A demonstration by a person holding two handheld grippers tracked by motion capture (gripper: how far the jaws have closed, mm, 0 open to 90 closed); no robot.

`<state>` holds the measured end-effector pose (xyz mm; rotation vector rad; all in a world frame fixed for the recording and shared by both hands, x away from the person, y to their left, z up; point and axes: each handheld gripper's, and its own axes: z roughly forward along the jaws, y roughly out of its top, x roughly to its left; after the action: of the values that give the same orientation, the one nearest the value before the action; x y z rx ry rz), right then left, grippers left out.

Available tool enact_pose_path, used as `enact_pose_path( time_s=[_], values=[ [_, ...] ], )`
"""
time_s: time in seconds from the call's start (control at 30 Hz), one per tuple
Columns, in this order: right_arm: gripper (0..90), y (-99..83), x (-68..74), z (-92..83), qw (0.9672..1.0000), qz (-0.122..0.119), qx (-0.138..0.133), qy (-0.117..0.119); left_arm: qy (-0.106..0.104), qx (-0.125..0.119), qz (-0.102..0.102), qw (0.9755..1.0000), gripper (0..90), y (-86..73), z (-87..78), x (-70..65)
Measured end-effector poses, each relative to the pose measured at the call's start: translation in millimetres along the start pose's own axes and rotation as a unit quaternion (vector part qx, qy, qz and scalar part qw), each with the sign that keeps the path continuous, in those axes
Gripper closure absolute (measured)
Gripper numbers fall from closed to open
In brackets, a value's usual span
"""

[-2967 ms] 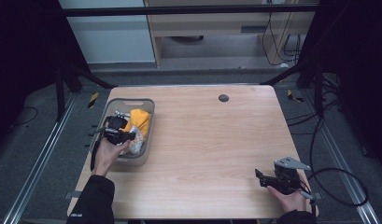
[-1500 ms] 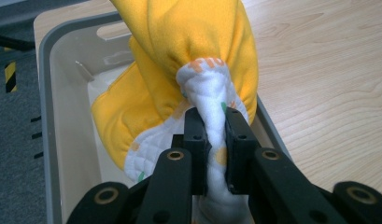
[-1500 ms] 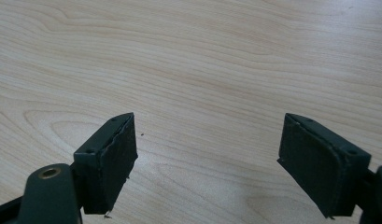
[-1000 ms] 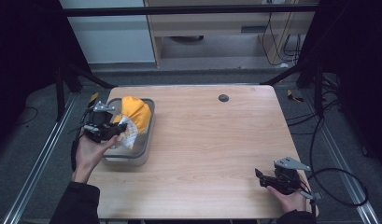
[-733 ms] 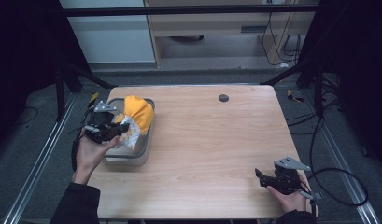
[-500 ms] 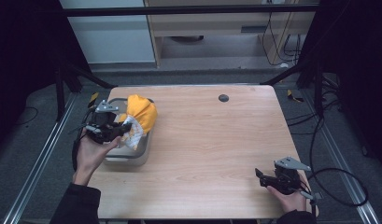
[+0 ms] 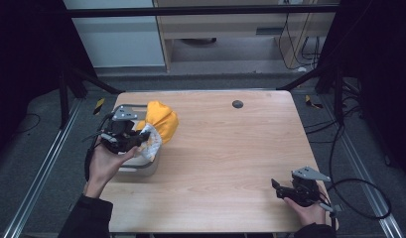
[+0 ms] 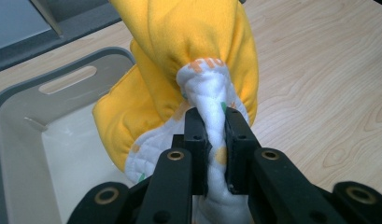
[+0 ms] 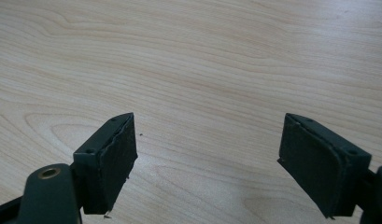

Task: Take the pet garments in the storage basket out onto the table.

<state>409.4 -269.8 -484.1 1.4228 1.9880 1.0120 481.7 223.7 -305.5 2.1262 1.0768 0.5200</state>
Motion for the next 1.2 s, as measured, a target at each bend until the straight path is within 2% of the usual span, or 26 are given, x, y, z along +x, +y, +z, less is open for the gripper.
enact_pose_path(
  time_s=[0.47,0.8,1.2],
  values=[
    [18.9,-0.1,-1.0,-0.2,1.0,0.0,-0.002,-0.002,-0.034,-0.002,0.019,0.9992,81.7,6.9,8.2,-20.3],
    [18.9,-0.3,-1.4,-0.4,1.0,0.0,-0.002,-0.002,-0.048,-0.004,0.027,0.9985,81.6,11.6,16.0,-31.9],
    [18.8,-0.4,-2.0,-0.8,1.0,0.0,-0.002,-0.003,-0.064,0.005,0.049,0.9967,81.7,16.8,28.6,-48.8]
  ],
)
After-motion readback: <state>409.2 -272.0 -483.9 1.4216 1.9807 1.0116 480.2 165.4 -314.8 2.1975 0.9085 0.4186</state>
